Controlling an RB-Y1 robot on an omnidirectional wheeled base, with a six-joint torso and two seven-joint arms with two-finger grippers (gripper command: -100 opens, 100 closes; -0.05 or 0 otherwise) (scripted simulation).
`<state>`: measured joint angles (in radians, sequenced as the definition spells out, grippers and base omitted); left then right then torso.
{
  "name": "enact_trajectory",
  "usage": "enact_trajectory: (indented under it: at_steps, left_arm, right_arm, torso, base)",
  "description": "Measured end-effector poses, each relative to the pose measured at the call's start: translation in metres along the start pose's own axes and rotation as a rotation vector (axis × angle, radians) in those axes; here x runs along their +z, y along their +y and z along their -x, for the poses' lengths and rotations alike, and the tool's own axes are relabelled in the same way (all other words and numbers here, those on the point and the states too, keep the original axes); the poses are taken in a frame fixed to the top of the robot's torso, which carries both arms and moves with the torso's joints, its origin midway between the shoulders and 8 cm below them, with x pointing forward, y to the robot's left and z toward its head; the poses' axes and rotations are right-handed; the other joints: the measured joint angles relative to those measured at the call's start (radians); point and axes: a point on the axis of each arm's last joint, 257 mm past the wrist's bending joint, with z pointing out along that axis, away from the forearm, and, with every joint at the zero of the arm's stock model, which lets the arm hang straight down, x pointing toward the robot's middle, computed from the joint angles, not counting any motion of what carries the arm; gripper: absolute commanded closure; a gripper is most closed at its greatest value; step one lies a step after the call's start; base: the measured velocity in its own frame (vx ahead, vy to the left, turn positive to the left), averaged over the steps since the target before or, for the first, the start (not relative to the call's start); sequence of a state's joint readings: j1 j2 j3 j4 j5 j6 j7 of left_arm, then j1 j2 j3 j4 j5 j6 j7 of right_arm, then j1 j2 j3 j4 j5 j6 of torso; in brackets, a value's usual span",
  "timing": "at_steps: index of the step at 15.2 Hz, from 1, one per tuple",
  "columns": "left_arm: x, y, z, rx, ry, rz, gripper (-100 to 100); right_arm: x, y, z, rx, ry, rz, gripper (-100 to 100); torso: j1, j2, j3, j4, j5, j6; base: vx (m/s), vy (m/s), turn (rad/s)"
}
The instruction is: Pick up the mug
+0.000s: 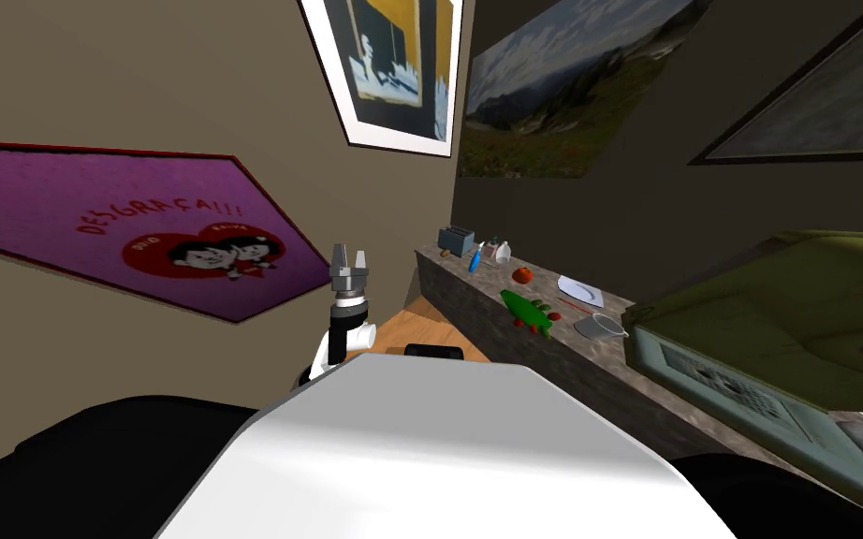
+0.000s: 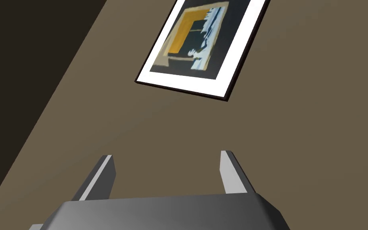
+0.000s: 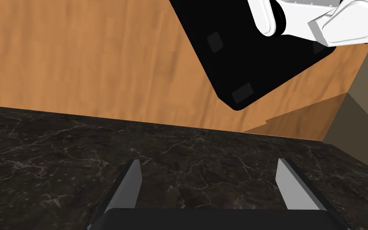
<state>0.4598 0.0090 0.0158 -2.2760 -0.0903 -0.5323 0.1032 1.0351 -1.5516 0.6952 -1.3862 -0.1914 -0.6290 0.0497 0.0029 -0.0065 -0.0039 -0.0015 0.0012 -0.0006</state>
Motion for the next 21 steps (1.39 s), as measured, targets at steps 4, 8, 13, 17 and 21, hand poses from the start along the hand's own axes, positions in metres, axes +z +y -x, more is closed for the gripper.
enact_trajectory:
  at_steps: [4,8,13,17,21]
  left_arm:
    - [0.0,0.0,0.0,0.0,0.0,0.0,0]
    - [0.0,0.0,0.0,0.0,0.0,0.0,0]
    - [0.0,0.0,0.0,0.0,0.0,0.0,0]
    - [0.0,0.0,0.0,0.0,0.0,0.0,0]
    - [0.0,0.0,0.0,0.0,0.0,0.0,0]
  right_arm:
    - [-0.029,-0.033,0.012,-0.046,0.028,-0.092,-100]
    - [-0.068,-0.073,0.028,-0.088,0.054,-0.201,-100]
    - [-0.106,-0.097,0.058,-0.143,0.071,-0.3,-100]
    - [-0.144,-0.121,0.089,-0.203,0.08,-0.393,-100]
    - [-0.168,-0.128,0.11,-0.236,0.077,-0.446,-100]
  torso:
    - [0.0,0.001,0.001,0.0,0.0,0.0]
    - [0.0,-0.001,0.0,0.0,0.0,-0.001]
    - [-0.001,0.0,0.0,0.0,0.0,-0.001]
    - [-0.002,-0.001,-0.001,0.0,-0.001,-0.001]
    - [-0.003,-0.001,-0.001,0.0,-0.001,-0.001]
  base:
    - [0.103,0.027,0.148]
    - [0.12,0.025,0.132]
    - [0.101,-0.001,0.113]
    - [0.124,-0.01,0.125]
    - [0.123,-0.039,0.149]
